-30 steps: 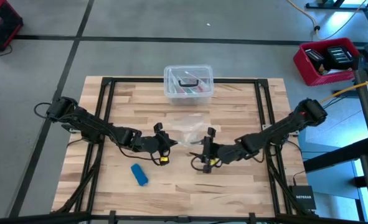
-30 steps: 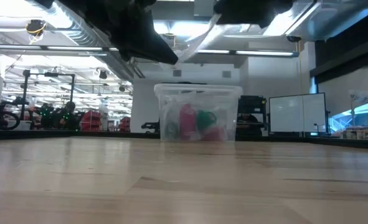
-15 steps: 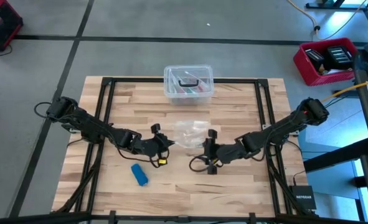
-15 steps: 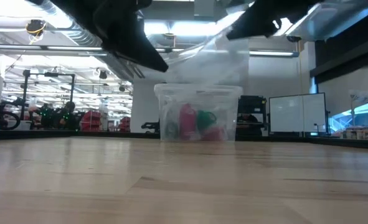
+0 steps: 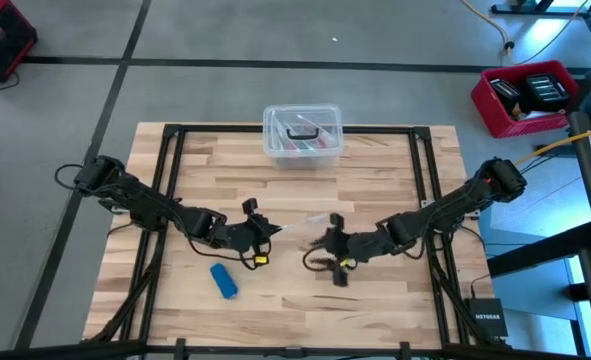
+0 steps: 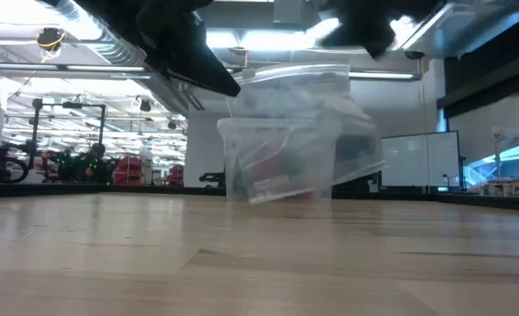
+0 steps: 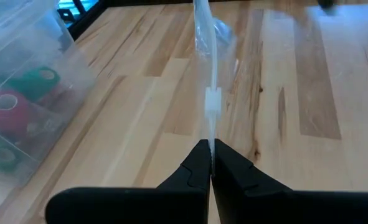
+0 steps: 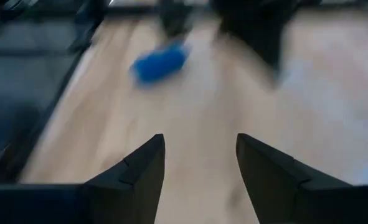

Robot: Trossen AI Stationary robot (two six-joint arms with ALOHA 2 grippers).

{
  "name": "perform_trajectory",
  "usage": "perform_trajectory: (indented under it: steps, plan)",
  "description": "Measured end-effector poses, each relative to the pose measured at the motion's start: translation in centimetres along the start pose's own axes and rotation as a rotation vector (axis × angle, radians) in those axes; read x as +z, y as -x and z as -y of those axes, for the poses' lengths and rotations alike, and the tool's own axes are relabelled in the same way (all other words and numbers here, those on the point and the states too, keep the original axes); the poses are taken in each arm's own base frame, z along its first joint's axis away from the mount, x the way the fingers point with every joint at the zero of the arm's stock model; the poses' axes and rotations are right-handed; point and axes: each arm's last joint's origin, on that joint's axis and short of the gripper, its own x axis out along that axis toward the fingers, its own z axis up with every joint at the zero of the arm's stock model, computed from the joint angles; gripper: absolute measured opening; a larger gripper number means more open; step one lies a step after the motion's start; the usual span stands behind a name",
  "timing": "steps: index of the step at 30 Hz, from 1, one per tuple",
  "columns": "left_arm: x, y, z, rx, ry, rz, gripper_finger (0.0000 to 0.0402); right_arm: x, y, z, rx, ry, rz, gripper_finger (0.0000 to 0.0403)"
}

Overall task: Roll bandage
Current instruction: Open the transparent zip bag

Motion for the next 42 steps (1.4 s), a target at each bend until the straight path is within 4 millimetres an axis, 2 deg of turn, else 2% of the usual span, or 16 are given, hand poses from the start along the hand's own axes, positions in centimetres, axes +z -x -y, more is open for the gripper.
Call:
perform_trajectory:
  steps: [4, 8, 13, 19, 26, 29, 38, 42]
  plan:
    - [0.0, 0.1, 0.1, -0.002, -0.004, -0.002, 0.0000, 1.2, -1.2, 0.3, -0.153, 0.146, 0.175, 0.0202]
    - [-0.1, 0.2, 0.4, -0.012, -0.015, 0.000, 0.0000, 1.4, -3.2, 1.9, -0.175, 0.203, 0.214, 0.0202]
    - [-0.2, 0.6, 1.0, -0.061, -0.067, -0.002, 0.0000, 1.3, -5.1, 3.9, -0.080, 0.189, 0.185, 0.0202]
    - [-0.3, 0.7, 1.2, -0.070, -0.068, -0.002, 0.0000, 2.1, -6.4, 4.7, 0.014, 0.195, 0.139, 0.0202]
    - [-0.3, 0.7, 1.2, -0.069, -0.054, -0.009, 0.0000, 1.8, -7.7, 4.9, -0.002, 0.214, 0.072, 0.0196]
    - [-0.3, 0.7, 1.2, -0.070, -0.054, -0.009, 0.0000, 1.6, -7.7, 4.9, -0.021, 0.220, 0.062, 0.0172]
    - [-0.4, 0.7, 1.2, -0.070, -0.056, -0.012, 0.0000, 1.6, -7.7, 4.9, -0.034, 0.223, 0.061, 0.0050]
    - [-0.4, 0.7, 1.2, -0.071, -0.055, -0.010, 0.0000, 1.7, -7.4, 5.0, -0.036, 0.228, 0.046, 0.0024]
